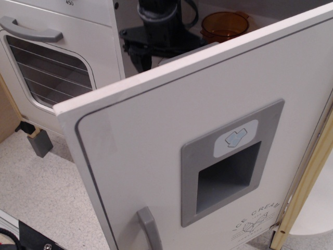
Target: Close fridge
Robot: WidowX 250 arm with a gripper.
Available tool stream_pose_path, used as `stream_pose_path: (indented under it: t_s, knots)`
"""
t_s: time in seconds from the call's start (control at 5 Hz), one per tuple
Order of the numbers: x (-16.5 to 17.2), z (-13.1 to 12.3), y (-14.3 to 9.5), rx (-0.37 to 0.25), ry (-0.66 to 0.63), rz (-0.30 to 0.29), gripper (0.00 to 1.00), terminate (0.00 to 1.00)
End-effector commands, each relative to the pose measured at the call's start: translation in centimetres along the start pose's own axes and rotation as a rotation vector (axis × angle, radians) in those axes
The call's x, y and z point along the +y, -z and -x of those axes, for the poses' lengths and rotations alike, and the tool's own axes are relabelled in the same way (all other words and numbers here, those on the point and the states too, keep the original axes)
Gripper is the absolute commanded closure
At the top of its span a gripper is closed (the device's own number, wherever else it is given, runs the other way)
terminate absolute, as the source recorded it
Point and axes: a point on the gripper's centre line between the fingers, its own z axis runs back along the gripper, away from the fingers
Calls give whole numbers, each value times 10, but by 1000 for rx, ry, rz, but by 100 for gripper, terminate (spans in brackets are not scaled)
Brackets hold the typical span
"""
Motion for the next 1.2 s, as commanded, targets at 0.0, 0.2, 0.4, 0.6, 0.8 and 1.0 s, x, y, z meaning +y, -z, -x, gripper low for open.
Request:
stream_pose_path:
  t_s: [0.0, 0.2, 0.4, 0.6, 0.8, 1.0]
  knots:
    - [-6, -25, -58, -53, -63, -24, 0, 0]
    - [-14, -23, -78, -43, -39, 19, 0, 0]
    - [-25, -12, -101, 10, 29, 77, 0, 0]
    - [-35, 1, -117, 26, 113, 85, 0, 0]
    - [-43, 20, -135, 45, 200, 129, 0, 0]
    - [-55, 26, -152, 26, 233, 180, 0, 0]
